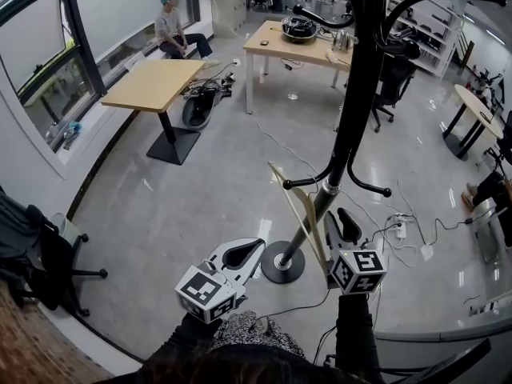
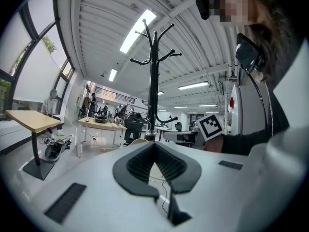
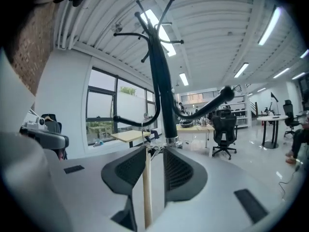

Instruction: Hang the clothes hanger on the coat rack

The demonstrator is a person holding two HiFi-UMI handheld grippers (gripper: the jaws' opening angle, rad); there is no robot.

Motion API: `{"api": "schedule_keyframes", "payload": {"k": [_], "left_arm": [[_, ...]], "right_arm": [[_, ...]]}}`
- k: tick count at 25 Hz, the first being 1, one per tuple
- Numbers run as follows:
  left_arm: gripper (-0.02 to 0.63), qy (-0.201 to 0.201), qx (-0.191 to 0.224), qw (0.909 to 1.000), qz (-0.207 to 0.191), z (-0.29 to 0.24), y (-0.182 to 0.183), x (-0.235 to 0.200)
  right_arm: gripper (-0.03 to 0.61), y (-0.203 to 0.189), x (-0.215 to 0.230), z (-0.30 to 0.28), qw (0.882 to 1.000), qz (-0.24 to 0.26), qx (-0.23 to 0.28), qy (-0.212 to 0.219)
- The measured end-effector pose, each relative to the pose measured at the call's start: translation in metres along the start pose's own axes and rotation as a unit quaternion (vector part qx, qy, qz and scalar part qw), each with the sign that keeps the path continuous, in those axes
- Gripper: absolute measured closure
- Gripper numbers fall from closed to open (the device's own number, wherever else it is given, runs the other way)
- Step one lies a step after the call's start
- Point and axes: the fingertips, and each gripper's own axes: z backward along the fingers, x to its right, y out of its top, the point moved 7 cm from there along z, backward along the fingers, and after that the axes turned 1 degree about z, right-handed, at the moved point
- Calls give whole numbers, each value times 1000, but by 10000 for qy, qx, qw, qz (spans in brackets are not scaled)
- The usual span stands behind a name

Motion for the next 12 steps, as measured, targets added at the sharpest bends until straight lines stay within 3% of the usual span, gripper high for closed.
{"api": "schedule_keyframes", "payload": {"k": [5,12], "left_arm": [[604,-19,-14,9999,-131,-3,12,32],[606,180,119,9989,-416,-2,22,85]], "right_arm": [[471,18,8,55,9987,212,353,-310],[471,18,16,133,9971,67,540,-524]]}}
